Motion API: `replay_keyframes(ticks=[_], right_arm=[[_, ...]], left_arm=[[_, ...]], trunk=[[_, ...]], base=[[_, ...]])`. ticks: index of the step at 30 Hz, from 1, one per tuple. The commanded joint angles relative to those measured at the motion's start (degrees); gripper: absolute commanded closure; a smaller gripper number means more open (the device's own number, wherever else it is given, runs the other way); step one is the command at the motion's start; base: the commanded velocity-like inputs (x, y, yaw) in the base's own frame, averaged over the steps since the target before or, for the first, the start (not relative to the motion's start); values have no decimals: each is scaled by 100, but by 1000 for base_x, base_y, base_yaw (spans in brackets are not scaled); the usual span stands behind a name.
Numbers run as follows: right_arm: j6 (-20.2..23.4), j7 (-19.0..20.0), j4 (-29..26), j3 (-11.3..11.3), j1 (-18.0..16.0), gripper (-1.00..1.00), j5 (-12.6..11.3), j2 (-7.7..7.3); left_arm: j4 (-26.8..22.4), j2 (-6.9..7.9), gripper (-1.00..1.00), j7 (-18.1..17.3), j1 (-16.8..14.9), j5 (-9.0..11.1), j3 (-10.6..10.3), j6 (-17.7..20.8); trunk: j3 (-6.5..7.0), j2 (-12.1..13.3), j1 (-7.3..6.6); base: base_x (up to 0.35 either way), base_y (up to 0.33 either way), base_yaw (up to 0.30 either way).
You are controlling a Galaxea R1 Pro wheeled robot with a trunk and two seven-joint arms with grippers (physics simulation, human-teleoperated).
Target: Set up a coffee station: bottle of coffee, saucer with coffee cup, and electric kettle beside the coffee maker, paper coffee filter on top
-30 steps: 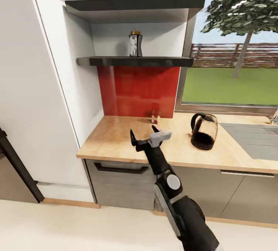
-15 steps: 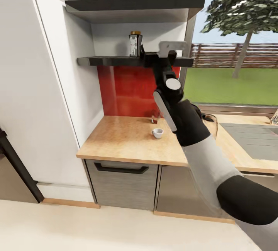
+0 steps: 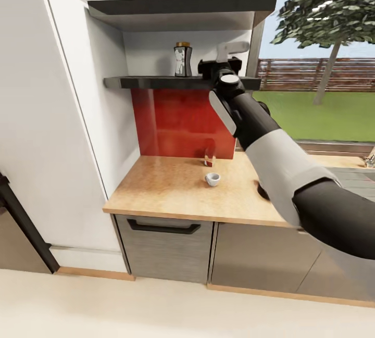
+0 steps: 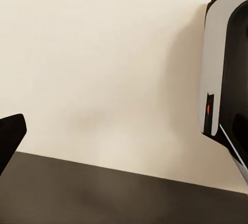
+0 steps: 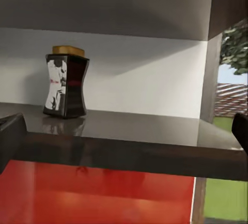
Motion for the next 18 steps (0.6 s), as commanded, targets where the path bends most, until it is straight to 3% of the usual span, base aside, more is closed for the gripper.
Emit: replay_keyframes(ticks=[1,10,18], right_arm=[[24,-41,36,15,-39,-100,-32,0],[18,-39,80,-5,-92,-100,-41,0],[16,-40,79,-2,-91,-100,-41,0]], left_arm=[[14,-2,-100,-2,-6,36,-47,-29],[8,1,-100,124,-13,37,-29,-29],[7,-8,-100,402,-13,37,-31,-29]], trunk=[[-13,-13,4],[-13,-13,4],[-13,-13,4]], base=[[0,0,0],[2,0,0],[239,86,0]])
